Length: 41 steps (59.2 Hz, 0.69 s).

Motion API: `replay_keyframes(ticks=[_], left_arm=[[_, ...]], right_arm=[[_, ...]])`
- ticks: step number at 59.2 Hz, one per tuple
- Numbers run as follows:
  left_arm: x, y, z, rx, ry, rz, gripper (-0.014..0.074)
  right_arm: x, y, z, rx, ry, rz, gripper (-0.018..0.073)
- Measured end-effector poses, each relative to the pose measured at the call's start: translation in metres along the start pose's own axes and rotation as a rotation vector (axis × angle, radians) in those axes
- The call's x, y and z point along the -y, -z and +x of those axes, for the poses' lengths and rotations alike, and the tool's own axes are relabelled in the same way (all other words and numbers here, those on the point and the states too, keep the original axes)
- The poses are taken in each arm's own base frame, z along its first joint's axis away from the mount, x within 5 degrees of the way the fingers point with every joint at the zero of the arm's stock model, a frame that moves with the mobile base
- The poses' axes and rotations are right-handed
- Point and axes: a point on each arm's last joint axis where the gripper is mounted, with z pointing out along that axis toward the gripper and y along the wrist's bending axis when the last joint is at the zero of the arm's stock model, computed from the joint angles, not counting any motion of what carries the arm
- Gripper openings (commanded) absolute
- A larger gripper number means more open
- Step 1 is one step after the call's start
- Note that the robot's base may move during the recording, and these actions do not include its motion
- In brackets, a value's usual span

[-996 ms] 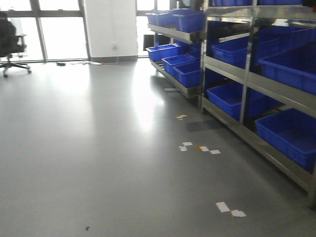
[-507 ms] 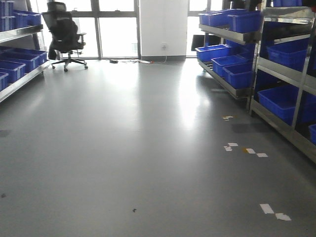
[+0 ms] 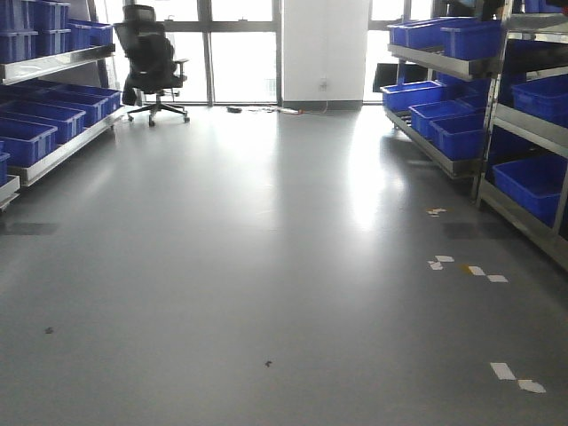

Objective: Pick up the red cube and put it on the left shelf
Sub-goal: 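Drive the base away from the counter holding the red cube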

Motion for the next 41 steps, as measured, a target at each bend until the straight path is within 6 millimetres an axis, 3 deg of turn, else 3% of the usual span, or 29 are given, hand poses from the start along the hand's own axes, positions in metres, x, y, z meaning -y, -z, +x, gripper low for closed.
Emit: replay_keyframes(ticks=[41], left_arm=[[0.0000,0.0000,0.0000,0.000,0.000,0.000,0.0101]], right_arm=[[0.0000,0.0000,0.0000,0.000,0.000,0.000,0.0056]])
